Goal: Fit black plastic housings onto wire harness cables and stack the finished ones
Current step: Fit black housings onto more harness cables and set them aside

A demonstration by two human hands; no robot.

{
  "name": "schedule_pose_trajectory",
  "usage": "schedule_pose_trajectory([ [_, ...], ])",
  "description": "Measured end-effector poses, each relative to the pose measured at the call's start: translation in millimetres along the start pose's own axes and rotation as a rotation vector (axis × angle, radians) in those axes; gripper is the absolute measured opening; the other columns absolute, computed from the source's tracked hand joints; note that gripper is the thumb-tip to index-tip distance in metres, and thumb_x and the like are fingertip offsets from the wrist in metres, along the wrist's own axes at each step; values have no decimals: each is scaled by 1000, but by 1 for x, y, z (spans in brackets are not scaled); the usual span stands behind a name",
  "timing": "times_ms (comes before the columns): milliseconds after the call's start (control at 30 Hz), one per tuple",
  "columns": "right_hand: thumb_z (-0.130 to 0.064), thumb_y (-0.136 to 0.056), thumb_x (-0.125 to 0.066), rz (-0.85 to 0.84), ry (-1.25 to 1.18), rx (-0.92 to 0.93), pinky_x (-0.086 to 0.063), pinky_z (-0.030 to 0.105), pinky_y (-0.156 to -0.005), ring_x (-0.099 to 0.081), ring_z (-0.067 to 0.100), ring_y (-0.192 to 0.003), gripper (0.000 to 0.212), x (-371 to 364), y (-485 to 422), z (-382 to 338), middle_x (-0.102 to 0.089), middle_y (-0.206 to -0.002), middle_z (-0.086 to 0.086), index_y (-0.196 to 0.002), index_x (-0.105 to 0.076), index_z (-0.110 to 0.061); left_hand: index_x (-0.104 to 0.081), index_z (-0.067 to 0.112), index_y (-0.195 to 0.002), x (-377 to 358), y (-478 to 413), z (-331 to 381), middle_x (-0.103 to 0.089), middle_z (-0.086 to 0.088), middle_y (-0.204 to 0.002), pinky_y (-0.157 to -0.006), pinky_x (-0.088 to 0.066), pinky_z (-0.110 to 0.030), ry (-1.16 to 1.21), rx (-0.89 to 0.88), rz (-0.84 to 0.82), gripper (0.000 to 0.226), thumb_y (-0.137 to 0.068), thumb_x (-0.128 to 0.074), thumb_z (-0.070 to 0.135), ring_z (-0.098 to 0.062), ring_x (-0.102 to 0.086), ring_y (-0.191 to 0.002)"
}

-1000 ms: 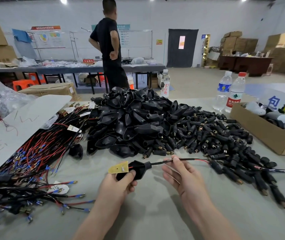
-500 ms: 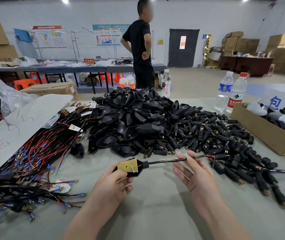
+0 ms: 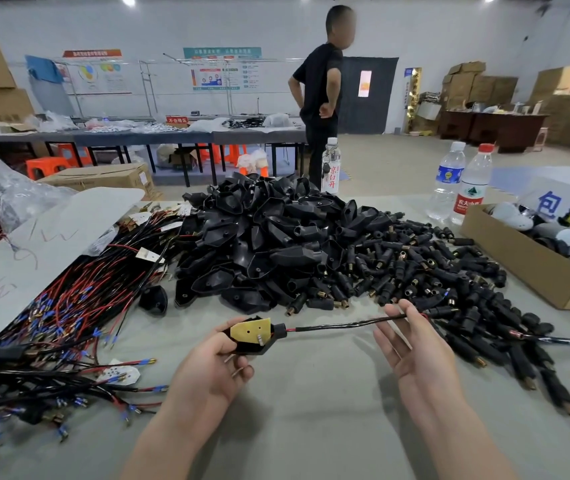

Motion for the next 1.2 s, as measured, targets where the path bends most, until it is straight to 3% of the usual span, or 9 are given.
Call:
schedule_pose_trajectory([
  [267, -20, -100, -59, -19, -39, -21, -59, 22, -60, -67, 10, -60, 16, -6, 2, 4, -70, -76, -3, -102, -73, -14, -64, 10, -110, 13, 0, 17, -63, -8, -82, -61, -40, -31, 51, -66, 67, 18, -97, -53, 13, -13, -40, -52],
  [433, -14, -95, -63, -67, -27, 12, -59, 22, -62, -71, 14, -66, 15, -12, 3, 2, -74, -81, 2, -107, -72, -10, -64, 4, -116, 16, -1, 19, -64, -7, -83, -55, -42, -26, -12, -121, 70, 26, -96, -62, 21, -9, -42, -49],
  [533, -13, -95, -64, -70, -10, 21, -60, 22, -62, -73, 16, -69, 15, -12, 4, 1, -75, -85, 4, -108, -72, -8, -64, 5, -116, 20, -2, 23, -64, -8, -87, -52, -43, -24, -12, -146, 95, 26, -96, -63, 22, -8, -43, -47],
  [733, -13, -94, -66, -41, 58, 53, -61, 21, -65, -70, 12, -73, 13, -8, 4, -2, -72, -86, -2, -104, -74, -11, -66, 14, -100, 24, -3, 30, -66, -3, -73, -54, -45, -24, 7, -197, 124, 6, -96, -62, 13, -10, -45, -51],
  [933, -17, -95, -66, 19, 69, 73, -59, 20, -59, -65, 11, -76, 13, 1, 3, -6, -70, -88, -4, -106, -73, -17, -65, 16, -95, 24, -4, 32, -68, -2, -71, -49, -49, -21, -37, -220, 104, 14, -97, -56, 5, -7, -45, -43],
  [1200, -28, -95, -66, 90, 173, 177, -55, 17, -54, -70, 5, -65, 10, 7, 5, -15, -75, -76, -8, -98, -73, -21, -66, 15, -95, 30, -4, 34, -70, -5, -73, -45, -49, -21, -73, -230, 135, 19, -98, -52, 2, -8, -46, -42],
])
Point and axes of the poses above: each hand's wrist, its own y-axis away from the middle knuckle, its own x-axis out of the back of the hand, z = x × y, the point moved 10 cm from there along -y, towards the middle knuckle
